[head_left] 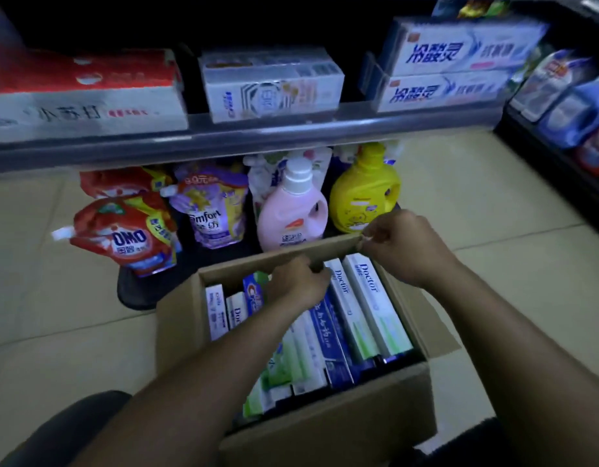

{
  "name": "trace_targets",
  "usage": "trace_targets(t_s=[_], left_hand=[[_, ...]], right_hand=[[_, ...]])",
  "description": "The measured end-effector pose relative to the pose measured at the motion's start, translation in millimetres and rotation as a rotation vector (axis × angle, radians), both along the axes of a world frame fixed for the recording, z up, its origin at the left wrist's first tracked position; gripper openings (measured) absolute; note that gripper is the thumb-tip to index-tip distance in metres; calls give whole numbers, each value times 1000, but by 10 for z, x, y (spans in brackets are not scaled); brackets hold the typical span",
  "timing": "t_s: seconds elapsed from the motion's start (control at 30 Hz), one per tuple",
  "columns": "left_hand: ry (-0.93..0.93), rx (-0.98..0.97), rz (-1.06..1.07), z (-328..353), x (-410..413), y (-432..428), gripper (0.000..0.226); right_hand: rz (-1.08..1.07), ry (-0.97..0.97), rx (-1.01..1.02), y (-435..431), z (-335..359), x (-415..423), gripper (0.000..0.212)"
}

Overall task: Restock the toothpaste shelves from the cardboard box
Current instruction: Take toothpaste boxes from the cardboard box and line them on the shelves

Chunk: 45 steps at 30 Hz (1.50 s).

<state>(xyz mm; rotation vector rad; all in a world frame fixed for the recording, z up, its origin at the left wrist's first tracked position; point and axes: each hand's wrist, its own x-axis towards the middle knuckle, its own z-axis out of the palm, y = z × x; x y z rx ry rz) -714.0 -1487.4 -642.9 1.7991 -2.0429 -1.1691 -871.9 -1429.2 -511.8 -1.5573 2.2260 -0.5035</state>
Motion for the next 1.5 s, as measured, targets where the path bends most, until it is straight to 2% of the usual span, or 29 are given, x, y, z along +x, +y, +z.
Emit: trace_targets(t_s=[0.1, 0.2, 0.27, 0.37, 0.5, 0.7, 0.77, 0.87, 1.0, 1.1, 1.17, 1.23, 1.3, 1.4, 1.5], left_hand=[[-64, 83, -79, -185, -302, -124, 40], [144, 167, -242, -336, -399, -217, 54], [183, 58, -392, -399, -389, -268, 54], [72, -158, -548, -381, -332, -322, 40], [12, -272, -669, -270, -178, -359, 26], [129, -133, -682, -167, 49, -373, 44], [141, -161, -757, -121, 126, -360, 46], [39, -257, -854, -175, 201, -264, 66], [-26, -425, -891, -56, 221, -227, 45], [38, -463, -965, 254, 337, -293, 32], [45, -390, -957, 503, 506, -355, 24], [46, -262, -859, 744, 695, -413, 25], [204, -105, -691, 931, 835, -443, 30], [454, 47, -498, 1084, 896, -484, 32], [549, 99, -439, 1137, 828, -464, 30]], right_hand=[[60, -3, 37, 49, 5, -138, 8], [99, 27, 70, 124, 15, -242, 17], [108, 28, 64, 149, 21, -290, 20], [109, 25, 26, 115, 37, -355, 18], [93, 6, 31, 80, 75, -432, 18], [65, -59, 15, 27, 49, -466, 28], [69, -68, 22, 18, 43, -451, 32], [56, -93, 24, -5, 57, -426, 35], [51, -118, 28, 10, 71, -421, 33], [49, -150, 13, 53, 83, -451, 31], [46, -180, 2, 82, 113, -485, 28], [66, -236, -27, 101, 142, -517, 24], [130, -344, -54, 129, 196, -505, 34], [172, -625, 11, 203, 352, -410, 47], [124, -849, -14, 261, 455, -388, 40]])
